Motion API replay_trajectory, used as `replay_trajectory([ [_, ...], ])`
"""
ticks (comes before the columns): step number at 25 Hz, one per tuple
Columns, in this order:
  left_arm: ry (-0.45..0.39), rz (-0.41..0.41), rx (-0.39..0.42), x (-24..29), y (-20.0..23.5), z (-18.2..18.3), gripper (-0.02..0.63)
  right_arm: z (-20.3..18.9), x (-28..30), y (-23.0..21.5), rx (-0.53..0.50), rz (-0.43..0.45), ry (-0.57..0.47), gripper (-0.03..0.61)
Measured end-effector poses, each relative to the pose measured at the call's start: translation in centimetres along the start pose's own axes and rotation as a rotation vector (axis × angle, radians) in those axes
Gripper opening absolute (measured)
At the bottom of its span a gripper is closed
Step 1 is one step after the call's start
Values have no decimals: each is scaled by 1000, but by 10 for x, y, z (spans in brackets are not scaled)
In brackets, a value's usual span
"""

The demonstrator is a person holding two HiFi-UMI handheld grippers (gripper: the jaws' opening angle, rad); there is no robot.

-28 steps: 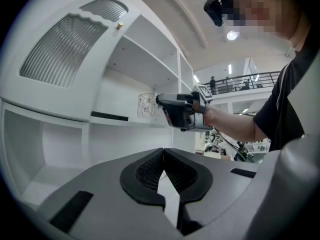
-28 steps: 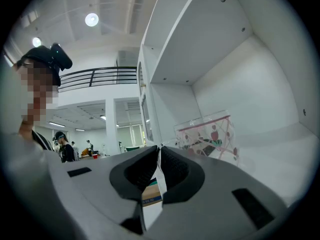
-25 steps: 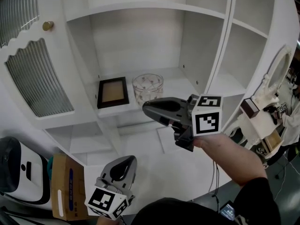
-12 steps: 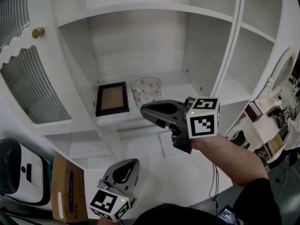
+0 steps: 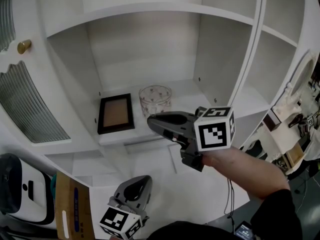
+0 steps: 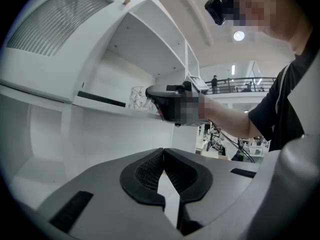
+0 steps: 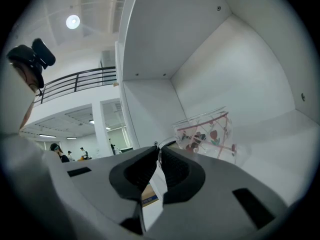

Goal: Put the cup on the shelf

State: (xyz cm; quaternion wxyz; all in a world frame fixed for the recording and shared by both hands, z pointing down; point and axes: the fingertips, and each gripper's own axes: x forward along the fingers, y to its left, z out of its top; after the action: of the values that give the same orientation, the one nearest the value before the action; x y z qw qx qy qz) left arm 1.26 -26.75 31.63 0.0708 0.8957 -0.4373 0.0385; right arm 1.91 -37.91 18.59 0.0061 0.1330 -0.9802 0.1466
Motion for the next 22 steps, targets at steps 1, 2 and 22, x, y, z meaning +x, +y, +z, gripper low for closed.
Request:
replay_trajectory([
  [1, 0, -2, -3, 2, 0, -1, 12, -1, 0, -1, 7, -15, 7, 31],
  [2, 0, -5, -4, 3, -1, -1, 12, -2, 0, -2, 13, -25, 10, 31],
  [22, -14, -7, 7, -15, -12, -2, 12, -3, -11, -9, -76, -217, 6, 49],
])
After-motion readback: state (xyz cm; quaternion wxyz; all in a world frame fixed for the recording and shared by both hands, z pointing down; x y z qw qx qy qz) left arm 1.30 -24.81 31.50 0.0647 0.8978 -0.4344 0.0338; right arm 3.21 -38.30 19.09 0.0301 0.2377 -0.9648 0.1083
